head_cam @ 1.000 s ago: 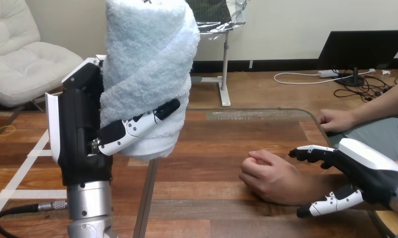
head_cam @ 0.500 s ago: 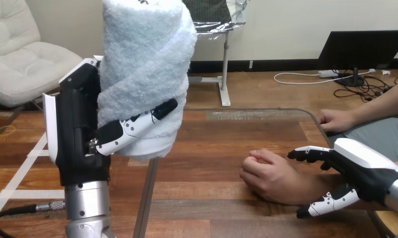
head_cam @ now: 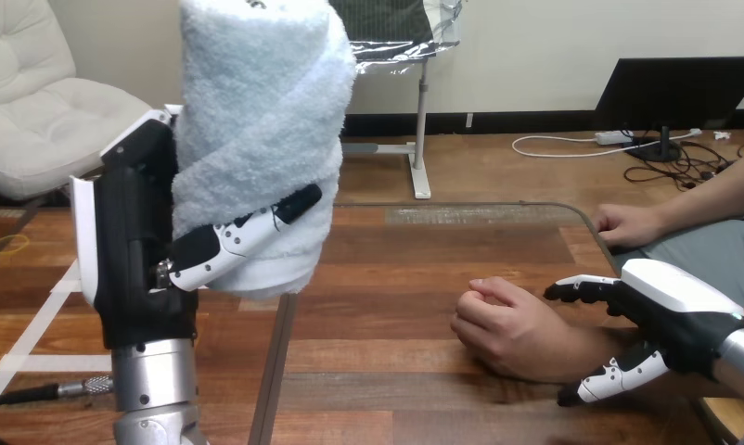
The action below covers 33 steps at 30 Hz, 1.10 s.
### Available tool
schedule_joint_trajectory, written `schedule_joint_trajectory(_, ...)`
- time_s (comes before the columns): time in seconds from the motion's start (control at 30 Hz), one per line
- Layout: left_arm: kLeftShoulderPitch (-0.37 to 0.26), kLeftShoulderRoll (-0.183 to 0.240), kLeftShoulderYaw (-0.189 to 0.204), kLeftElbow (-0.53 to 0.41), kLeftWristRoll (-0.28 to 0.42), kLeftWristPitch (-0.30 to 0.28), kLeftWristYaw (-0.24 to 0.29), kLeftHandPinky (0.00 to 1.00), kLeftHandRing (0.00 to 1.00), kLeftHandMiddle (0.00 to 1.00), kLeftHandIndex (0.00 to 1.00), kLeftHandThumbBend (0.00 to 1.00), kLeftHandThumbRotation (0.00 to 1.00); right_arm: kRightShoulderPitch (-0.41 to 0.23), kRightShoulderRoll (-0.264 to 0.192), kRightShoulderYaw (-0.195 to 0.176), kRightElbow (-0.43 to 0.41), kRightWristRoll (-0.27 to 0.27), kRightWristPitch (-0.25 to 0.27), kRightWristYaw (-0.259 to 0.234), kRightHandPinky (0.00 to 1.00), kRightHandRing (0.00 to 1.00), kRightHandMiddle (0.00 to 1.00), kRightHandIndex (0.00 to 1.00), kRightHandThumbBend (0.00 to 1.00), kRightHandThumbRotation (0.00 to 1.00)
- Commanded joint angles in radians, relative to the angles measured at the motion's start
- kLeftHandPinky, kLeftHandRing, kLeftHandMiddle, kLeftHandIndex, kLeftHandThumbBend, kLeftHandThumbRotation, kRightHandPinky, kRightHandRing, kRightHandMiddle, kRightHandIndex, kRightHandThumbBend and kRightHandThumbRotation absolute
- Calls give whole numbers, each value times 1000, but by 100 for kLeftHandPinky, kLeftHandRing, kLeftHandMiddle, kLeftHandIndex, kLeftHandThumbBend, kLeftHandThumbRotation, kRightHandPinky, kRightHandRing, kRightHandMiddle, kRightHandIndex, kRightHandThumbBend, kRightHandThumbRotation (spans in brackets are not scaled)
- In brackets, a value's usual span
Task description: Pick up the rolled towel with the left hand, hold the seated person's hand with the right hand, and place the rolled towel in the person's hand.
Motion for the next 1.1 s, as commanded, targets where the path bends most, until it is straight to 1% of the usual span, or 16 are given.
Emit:
schedule_joint_trajectory(0.0,-59,5,8,-11,-10,-28,-7,20,24,30,38,50,0,-93,-36,23,59,-34,47,-32,72,85,86,85,100,38)
schedule_joint_trajectory(0.13,-58,4,10,-12,-17,-27,-11,20,24,30,38,51,0,-106,-38,34,80,-48,63,-37,70,85,86,85,100,40)
schedule_joint_trajectory(0.33,-55,4,14,-14,-17,-25,-14,20,24,30,37,51,0,-119,-44,47,101,-56,80,-45,70,86,87,86,100,43)
schedule_joint_trajectory(0.5,-54,6,16,-11,-19,-30,-16,20,24,30,37,51,0,-130,-49,56,117,-59,90,-48,78,89,89,89,100,46)
schedule_joint_trajectory(0.6,-53,7,16,-13,-21,-28,-18,20,24,30,37,51,0,-133,-51,57,117,-59,106,-49,82,90,90,90,100,47)
schedule_joint_trajectory(0.7,-52,11,17,-10,-18,-31,-19,19,24,30,37,50,0,-136,-52,55,120,-54,117,-47,82,91,91,91,100,48)
schedule_joint_trajectory(1.07,-53,14,19,-3,-30,-35,-29,20,24,30,38,50,0,-154,-65,52,158,-42,87,-66,82,91,91,91,100,54)
